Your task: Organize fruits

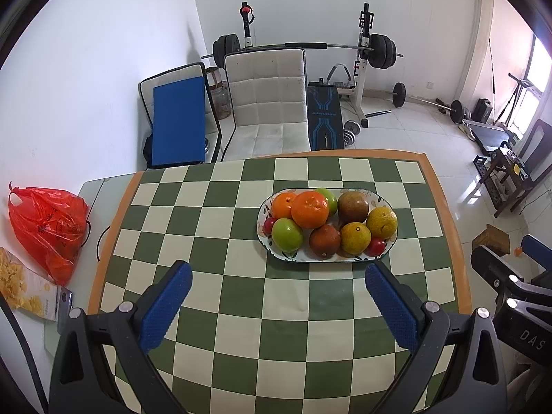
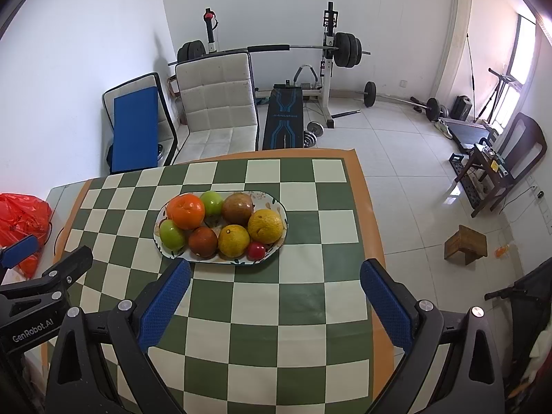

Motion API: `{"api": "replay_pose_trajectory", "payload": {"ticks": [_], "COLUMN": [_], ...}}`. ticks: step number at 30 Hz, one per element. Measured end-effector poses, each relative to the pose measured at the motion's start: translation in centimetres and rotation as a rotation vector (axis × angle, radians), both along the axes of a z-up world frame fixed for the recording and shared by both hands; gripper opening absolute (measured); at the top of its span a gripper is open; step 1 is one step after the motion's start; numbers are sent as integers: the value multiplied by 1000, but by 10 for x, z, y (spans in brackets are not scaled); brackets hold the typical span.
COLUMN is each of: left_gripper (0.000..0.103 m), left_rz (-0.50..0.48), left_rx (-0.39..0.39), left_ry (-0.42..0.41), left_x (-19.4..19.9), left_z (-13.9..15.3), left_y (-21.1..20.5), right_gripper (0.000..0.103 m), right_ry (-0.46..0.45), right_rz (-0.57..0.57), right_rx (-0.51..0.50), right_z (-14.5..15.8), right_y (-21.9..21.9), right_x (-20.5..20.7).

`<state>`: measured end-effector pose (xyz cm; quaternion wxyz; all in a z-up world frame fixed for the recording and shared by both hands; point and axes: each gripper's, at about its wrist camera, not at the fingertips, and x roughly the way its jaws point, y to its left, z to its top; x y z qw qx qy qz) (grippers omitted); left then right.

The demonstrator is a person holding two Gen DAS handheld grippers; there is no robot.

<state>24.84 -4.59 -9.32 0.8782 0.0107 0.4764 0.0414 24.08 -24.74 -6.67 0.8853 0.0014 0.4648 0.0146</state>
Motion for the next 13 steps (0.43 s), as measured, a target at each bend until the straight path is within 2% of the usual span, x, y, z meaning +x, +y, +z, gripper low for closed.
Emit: {"api": "replay_pose_trajectory", "payload": {"ticks": [13], "left_gripper": [103], "left_rz": [7], "left_rx": [11], "left_ry": [-15], "left_x": [1], "left_z": [6], "left_y": [0], "right_gripper": [101], "right_ry": [-3], "right_rz": [0], "right_rx": [1], "right_z": [2], "right_y": [1], "right_x": [-1]}}
